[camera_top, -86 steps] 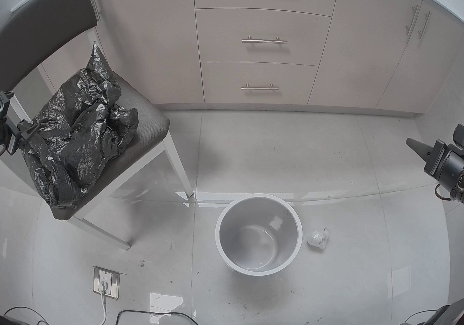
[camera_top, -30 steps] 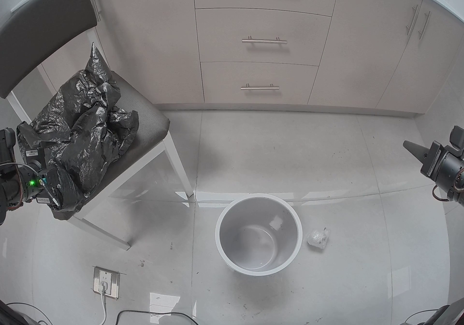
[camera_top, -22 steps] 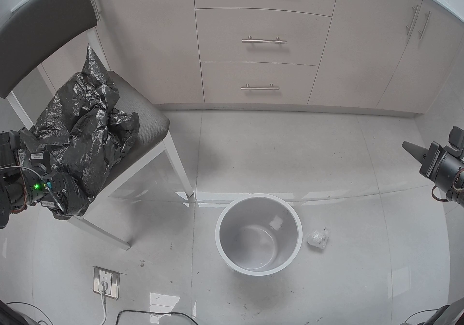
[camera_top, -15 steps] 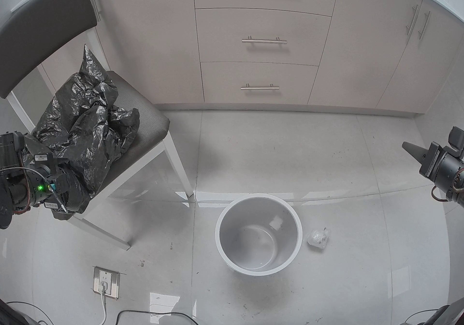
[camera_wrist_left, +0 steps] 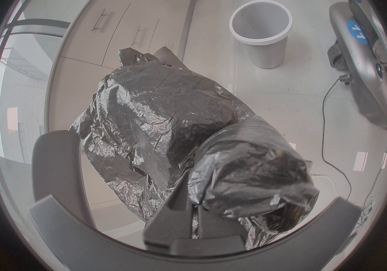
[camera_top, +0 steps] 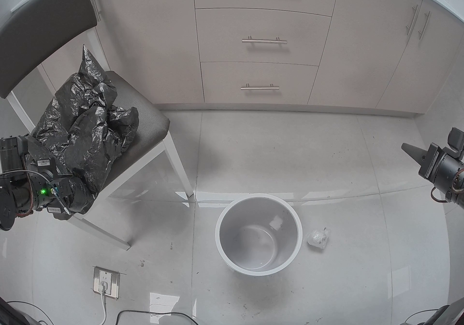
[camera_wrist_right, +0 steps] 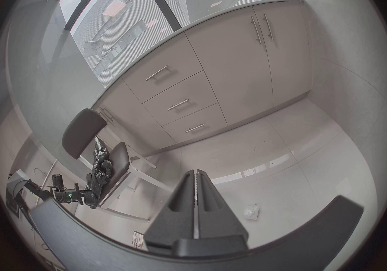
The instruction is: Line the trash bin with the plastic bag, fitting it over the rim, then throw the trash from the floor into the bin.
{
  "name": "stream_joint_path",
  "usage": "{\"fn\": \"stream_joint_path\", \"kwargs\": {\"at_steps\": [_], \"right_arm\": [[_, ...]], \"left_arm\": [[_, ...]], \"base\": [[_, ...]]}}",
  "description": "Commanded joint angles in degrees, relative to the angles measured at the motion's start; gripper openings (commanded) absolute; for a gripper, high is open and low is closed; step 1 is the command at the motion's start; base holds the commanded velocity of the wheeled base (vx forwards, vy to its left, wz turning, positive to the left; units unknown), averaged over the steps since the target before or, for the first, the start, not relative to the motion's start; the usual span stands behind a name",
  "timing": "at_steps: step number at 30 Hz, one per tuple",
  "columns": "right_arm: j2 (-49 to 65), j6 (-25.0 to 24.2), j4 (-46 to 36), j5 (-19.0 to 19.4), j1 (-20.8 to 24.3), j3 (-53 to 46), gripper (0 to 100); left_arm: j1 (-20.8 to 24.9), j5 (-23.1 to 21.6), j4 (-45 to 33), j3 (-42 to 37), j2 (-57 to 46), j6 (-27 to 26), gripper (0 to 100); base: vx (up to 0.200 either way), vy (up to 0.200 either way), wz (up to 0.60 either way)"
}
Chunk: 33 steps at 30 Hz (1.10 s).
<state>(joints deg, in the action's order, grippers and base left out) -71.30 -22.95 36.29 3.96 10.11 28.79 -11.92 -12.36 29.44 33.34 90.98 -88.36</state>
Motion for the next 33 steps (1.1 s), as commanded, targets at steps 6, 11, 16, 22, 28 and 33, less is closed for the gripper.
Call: {"fn": "stream_joint_path", "kwargs": {"at_steps": [6, 11, 16, 22, 28, 33], "right_arm": [[0.02, 0.02, 0.01, -0.01, 0.0, 0.12, 0], [-0.86, -0.78, 0.1, 0.08, 0.0, 0.03, 0], [-2.35, -1.04, 0.1, 0.08, 0.0, -0.05, 0], [-3.67, -1.13, 0.1, 0.08, 0.62, -0.32, 0], [-3.58, -1.04, 0.1, 0.08, 0.62, -0.32, 0], [-3.58, -1.04, 0.1, -0.01, 0.79, -0.49, 0]], "left_arm": [[11.4, -0.21, -0.26, 12.1, -4.49, 45.47, 0], [19.13, 1.11, -2.72, 31.35, -6.52, 105.23, 0], [14.91, 0.41, -26.1, 49.45, -3.97, 140.12, 0], [8.49, -19.1, -56.69, 74.41, 8.34, 172.47, 0], [12.01, -30.27, -57.04, 72.65, 9.04, 173.17, 0], [20.36, -30.18, -49.48, 72.48, 10.1, 175.81, 0]], "base": [[0.0, 0.0, 0.0], [0.0, 0.0, 0.0], [0.0, 0.0, 0.0], [0.0, 0.0, 0.0], [0.0, 0.0, 0.0], [0.0, 0.0, 0.0]]}}
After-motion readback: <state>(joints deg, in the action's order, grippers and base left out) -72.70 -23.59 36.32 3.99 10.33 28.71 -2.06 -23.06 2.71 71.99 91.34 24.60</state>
